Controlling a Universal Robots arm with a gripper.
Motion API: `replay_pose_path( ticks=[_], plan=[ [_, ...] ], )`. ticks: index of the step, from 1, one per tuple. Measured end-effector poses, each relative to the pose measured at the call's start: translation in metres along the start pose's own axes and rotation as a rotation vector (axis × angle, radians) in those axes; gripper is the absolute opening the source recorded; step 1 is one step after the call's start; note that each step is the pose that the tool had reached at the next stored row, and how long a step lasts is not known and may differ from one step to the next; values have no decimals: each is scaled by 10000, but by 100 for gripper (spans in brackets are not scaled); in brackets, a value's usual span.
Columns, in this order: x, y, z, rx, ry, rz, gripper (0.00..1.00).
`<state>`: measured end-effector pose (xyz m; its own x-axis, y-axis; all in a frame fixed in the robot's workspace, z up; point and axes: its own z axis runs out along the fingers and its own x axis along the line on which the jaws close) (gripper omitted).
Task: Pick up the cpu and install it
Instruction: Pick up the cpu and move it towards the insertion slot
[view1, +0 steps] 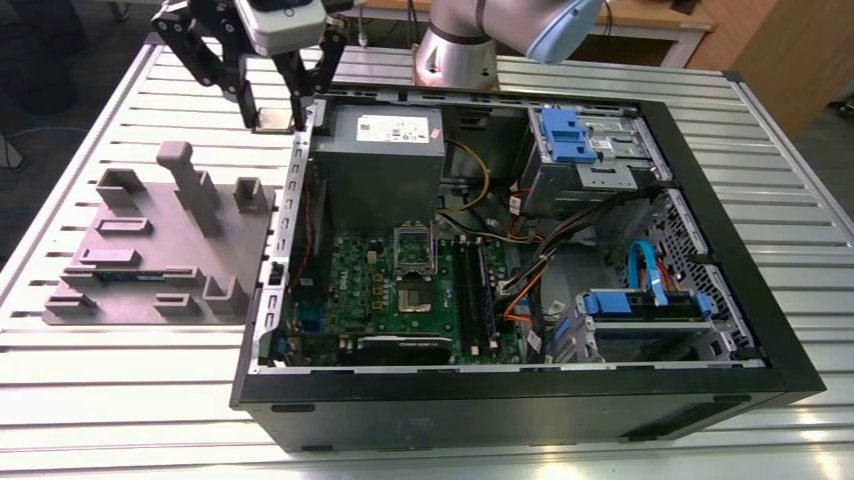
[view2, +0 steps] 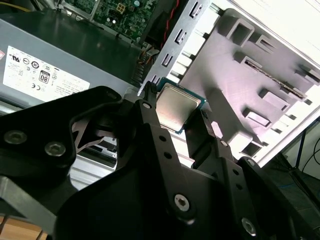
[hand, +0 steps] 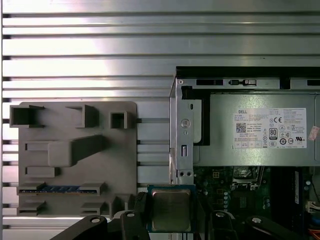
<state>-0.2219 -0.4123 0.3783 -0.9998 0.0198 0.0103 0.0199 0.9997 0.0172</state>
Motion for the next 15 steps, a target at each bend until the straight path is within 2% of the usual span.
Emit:
replay_pose_path(
  ticks=[15],
  plan=[
    [-71,2,-1,0,0,0,47]
  ],
)
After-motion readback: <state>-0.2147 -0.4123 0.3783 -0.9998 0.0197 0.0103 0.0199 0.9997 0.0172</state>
